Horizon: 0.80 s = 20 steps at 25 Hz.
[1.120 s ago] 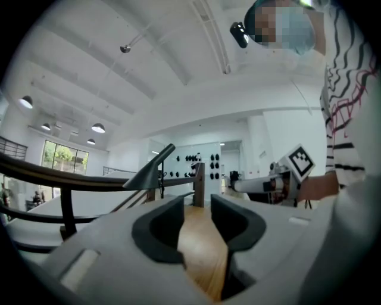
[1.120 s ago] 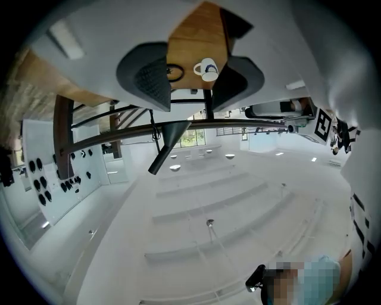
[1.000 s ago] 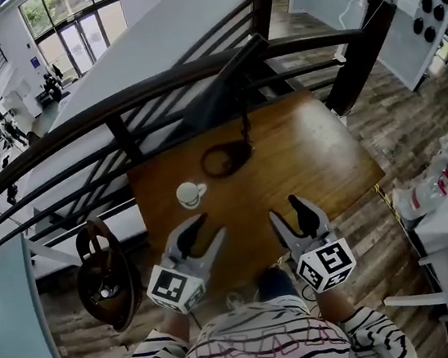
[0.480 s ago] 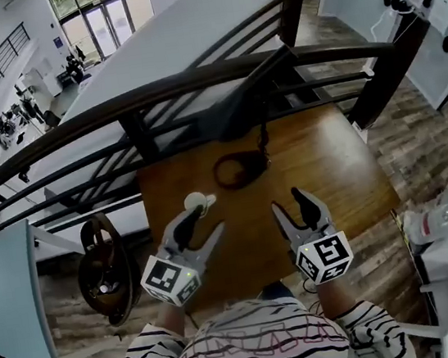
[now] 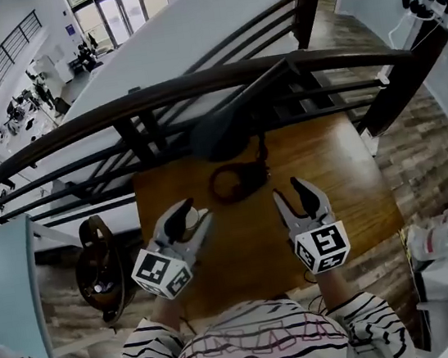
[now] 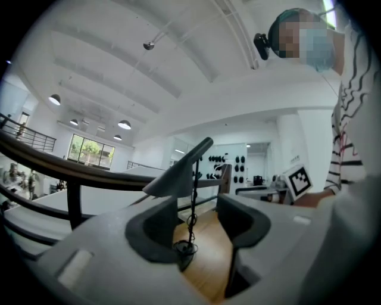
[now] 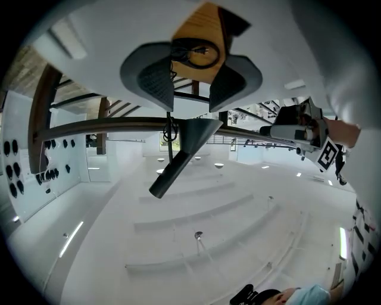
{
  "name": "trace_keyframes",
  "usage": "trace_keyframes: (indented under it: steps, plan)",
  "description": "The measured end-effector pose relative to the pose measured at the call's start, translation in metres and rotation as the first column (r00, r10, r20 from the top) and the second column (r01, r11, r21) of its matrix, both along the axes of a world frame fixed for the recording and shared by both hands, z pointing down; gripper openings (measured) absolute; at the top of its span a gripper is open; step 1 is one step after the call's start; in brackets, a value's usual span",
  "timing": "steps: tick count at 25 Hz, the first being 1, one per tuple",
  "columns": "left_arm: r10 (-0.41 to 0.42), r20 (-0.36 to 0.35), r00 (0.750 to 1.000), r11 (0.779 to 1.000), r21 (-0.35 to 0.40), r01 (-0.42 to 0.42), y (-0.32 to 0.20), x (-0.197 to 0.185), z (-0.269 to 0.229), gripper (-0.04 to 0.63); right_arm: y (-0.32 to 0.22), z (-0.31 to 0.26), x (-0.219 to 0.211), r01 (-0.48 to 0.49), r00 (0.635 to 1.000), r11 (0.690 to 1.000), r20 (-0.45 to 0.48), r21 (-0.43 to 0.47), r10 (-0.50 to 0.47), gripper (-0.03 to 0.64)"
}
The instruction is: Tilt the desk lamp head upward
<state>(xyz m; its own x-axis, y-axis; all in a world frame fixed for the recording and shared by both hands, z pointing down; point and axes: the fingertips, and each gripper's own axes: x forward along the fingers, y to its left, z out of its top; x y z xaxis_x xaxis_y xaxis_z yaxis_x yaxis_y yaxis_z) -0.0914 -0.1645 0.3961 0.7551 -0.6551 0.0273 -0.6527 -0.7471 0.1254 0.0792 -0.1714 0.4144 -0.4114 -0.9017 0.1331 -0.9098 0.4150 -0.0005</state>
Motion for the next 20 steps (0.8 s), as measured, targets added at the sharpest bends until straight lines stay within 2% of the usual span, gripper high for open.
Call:
trace_keyframes:
  steps: [2, 9, 14, 20]
  plan:
    - [-0.025, -0.017, 1.000, 1.000, -0.004, 0.025, -0.017, 0.004, -0.002, 0.188, -0.020, -0.002, 0.009, 0.000, 1.000, 1.000, -0.006, 0.016, 0.000, 0.172]
    - [-0.082, -0.038, 0.996, 0.996, -0.021, 0.081, -0.060, 0.015, -0.005, 0.189, -0.078, -0.002, 0.022, 0.023, 0.999, 0.998, -0.037, 0.053, -0.021, 0.161]
    - [-0.110, -0.061, 0.992, 0.992, -0.076, 0.105, -0.088, 0.020, 0.011, 0.196, -0.115, 0.010, 0.024, 0.034, 0.997, 0.998, -0.064, 0.050, -0.031, 0.161]
    - [-0.102, -0.106, 0.989, 0.983, -0.164, 0.083, -0.105, 0.033, 0.032, 0.230, -0.145, 0.034, 0.022, 0.060, 0.994, 0.998, -0.095, 0.020, -0.058, 0.161]
